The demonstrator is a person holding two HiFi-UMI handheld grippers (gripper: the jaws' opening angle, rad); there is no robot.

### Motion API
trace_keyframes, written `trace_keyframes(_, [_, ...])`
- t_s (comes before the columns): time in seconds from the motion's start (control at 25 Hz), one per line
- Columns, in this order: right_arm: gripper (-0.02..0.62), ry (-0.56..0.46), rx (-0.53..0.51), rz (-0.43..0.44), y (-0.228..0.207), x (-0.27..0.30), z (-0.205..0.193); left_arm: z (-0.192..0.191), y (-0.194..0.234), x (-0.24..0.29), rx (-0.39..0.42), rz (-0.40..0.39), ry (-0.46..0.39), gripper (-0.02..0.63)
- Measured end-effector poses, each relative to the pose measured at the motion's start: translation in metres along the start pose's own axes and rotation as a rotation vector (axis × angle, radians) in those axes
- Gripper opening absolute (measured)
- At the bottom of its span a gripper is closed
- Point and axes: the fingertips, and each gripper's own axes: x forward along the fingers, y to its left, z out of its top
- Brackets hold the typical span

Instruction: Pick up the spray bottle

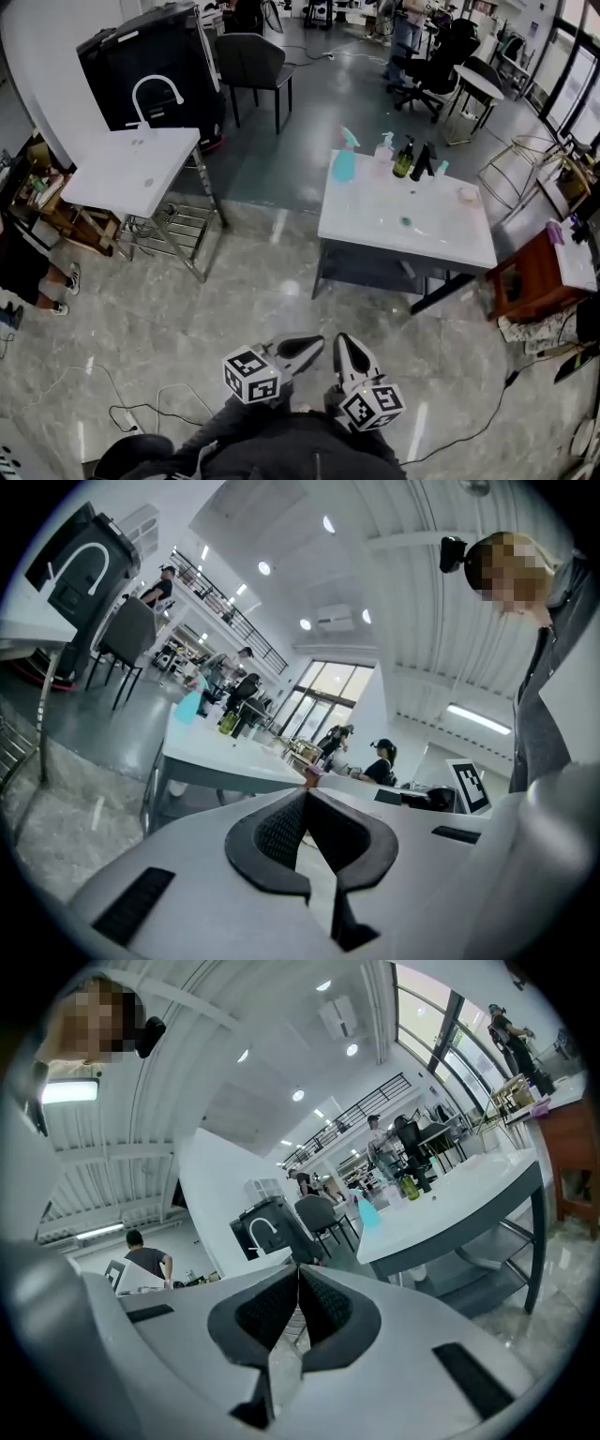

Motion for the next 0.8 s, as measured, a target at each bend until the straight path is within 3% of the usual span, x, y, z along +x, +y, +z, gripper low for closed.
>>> trace_keyframes(0.8, [0.011,-0.016,0.016,-0.03,-0.027,0.129,0.044,0.079,0.103,0.039,-0.011,-0.048,-0.004,0.006])
